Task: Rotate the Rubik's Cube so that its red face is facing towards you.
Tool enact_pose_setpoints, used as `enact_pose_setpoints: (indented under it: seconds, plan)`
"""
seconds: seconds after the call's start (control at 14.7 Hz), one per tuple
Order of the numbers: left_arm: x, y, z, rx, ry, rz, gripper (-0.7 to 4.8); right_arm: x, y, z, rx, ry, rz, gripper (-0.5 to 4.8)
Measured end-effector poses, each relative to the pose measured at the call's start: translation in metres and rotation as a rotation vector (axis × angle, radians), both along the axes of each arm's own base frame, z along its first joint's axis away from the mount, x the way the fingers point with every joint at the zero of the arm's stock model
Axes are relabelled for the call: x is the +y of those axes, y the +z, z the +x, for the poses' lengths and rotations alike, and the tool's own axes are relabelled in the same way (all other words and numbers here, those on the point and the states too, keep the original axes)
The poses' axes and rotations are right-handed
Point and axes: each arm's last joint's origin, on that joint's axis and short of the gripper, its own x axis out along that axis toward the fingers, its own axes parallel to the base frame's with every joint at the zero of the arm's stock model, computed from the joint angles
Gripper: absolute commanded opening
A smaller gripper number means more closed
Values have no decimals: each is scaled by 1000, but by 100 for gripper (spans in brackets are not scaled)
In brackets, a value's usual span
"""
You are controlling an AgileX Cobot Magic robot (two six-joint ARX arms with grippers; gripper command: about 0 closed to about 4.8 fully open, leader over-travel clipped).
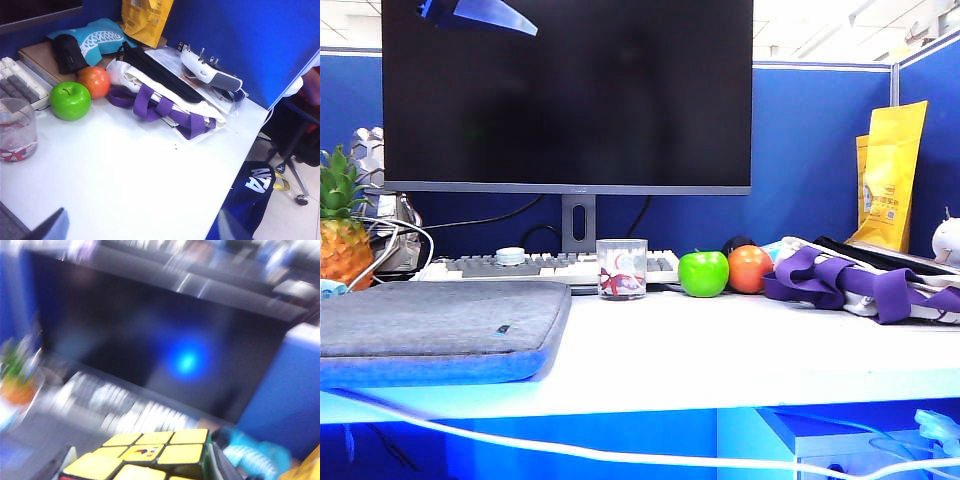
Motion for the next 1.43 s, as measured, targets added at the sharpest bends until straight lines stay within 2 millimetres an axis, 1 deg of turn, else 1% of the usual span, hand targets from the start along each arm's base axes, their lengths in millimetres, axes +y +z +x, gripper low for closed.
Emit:
enact_pose_setpoints:
  seconds: [0.07, 0.14, 0.2, 0.27, 0.34, 0.41, 0.48, 0.54, 0.61, 0.68, 0.75, 0.82, 0.88, 0.95, 1.02, 1.09, 1.16, 1.22, 1.29, 1.36, 1.43]
  plan:
    - [0, 1, 0, -6, -1, -3, 395, 5, -1, -8, 0, 18, -11, 41]
    - [1, 3, -2, -12, -1, -5, 396, 10, -2, -10, -27, 17, -16, 40]
    - [1, 5, -3, -27, -2, -9, 395, 18, -10, 5, -53, 0, -20, 40]
    - [1, 7, -4, -36, -3, -12, 396, 26, -24, 26, -53, -21, -34, 40]
    - [1, 7, -5, -30, -4, -11, 395, 34, -57, 62, 7, -18, -79, 40]
    - [2, 5, -6, -10, -3, -4, 395, 40, -92, 90, 82, -32, -127, 40]
    - [4, 5, -10, -2, -6, 14, 395, 38, -118, 109, 120, -34, -122, 40]
    - [5, 9, -16, -12, -4, 21, 395, 28, -135, 126, 134, -22, -67, 40]
    - [7, 14, -21, -35, -4, 19, 396, 18, -145, 136, 111, -40, -23, 40]
    - [8, 17, -25, -47, 1, 21, 395, 10, -154, 138, 102, -63, -11, 40]
    - [10, 19, -28, -54, 11, 26, 395, 5, -165, 135, 102, -70, -7, 39]
    - [12, 21, -32, -59, 24, 39, 395, 1, -179, 126, 88, -60, 5, 39]
    - [13, 22, -37, -70, 37, 52, 396, -4, -187, 116, 66, -58, 32, 39]
    - [14, 20, -38, -73, 42, 57, 395, -9, -192, 105, 31, -60, 76, 39]
    - [14, 11, -37, -64, 50, 63, 395, -12, -201, 99, -5, -59, 112, 39]
    - [14, -2, -36, -45, 51, 69, 395, -12, -221, 99, 6, -62, 147, 39]
    - [13, -16, -34, -22, 55, 70, 395, -9, -255, 104, 67, -67, 160, 38]
    - [13, -27, -34, -2, 61, 67, 395, -8, -291, 108, 128, -75, 172, 21]
    - [13, -36, -33, 9, 65, 68, 395, -7, -325, 109, 182, -86, 184, 21]
    - [13, -41, -33, 1, 70, 62, 395, -5, -340, 113, 193, -89, 201, 21]
    - [13, -48, -33, -6, 78, 42, 395, -1, -346, 122, 156, -84, 229, 21]
